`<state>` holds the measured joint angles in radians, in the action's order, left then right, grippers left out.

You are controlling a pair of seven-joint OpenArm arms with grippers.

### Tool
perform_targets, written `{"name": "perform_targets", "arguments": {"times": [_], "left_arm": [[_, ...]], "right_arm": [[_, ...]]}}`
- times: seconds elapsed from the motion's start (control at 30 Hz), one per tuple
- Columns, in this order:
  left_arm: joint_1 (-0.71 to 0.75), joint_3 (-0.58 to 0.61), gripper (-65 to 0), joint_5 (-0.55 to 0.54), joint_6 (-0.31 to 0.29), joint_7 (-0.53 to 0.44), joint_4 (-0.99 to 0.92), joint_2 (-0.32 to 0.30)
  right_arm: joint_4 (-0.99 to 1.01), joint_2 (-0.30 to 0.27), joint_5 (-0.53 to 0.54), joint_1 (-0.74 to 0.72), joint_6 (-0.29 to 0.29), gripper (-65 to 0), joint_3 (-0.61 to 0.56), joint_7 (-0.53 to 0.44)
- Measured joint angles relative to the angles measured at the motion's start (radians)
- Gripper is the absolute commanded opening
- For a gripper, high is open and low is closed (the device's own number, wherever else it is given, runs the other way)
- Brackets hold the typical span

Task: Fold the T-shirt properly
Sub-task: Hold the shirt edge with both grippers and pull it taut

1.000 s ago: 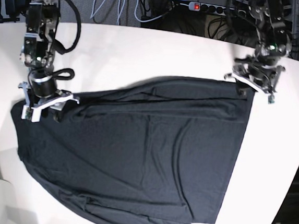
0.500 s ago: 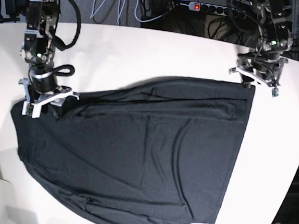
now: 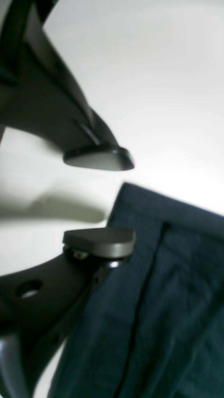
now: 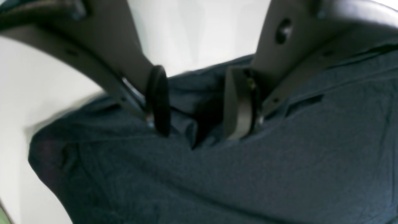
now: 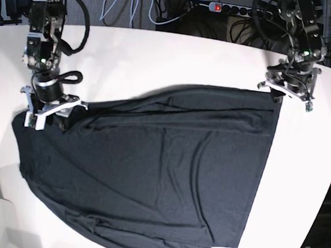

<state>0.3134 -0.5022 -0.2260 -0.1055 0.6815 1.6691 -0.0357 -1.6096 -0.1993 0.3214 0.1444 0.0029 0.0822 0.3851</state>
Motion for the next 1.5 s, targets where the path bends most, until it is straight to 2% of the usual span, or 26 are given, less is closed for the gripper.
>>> {"name": "perform_targets", "arguments": {"times": [0.67, 0.73, 0.87, 0.9, 1.17, 1.5], "left_arm": [[-0.063, -0.002, -37.6, 0.0, 0.0, -0.023, -0.09, -0.002], [-0.068, -0.001, -43.6, 0.0, -0.001, -0.03, -0.101, -0.001], [-0.1, -0.003, -62.1, -0.003, 0.0, -0.076, -0.167, -0.006], [-0.112, -0.006, -65.0, -0.004, -0.001, -0.086, -0.189, -0.009], [-0.125, -0.008, -65.0, -0.022, -0.008, -0.116, -0.219, -0.011], [-0.073, -0.006, -65.0, -0.108, -0.005, -0.027, -0.127, 0.008]], "right_arm": [[0.0, -0.011, 0.0, 0.006, 0.0, -36.0, -0.003, 0.005], [0.0, -0.011, -0.001, 0.006, 0.0, -36.0, -0.003, 0.006], [0.0, -0.011, -0.001, 0.006, 0.0, -36.0, -0.003, 0.005], [0.0, -0.011, -0.001, 0.006, 0.0, -36.0, -0.003, 0.005], [0.0, -0.014, 0.0, 0.006, 0.0, -36.0, -0.003, 0.005], [0.0, -0.039, -0.002, 0.006, 0.0, -35.9, 0.001, 0.004]]}}
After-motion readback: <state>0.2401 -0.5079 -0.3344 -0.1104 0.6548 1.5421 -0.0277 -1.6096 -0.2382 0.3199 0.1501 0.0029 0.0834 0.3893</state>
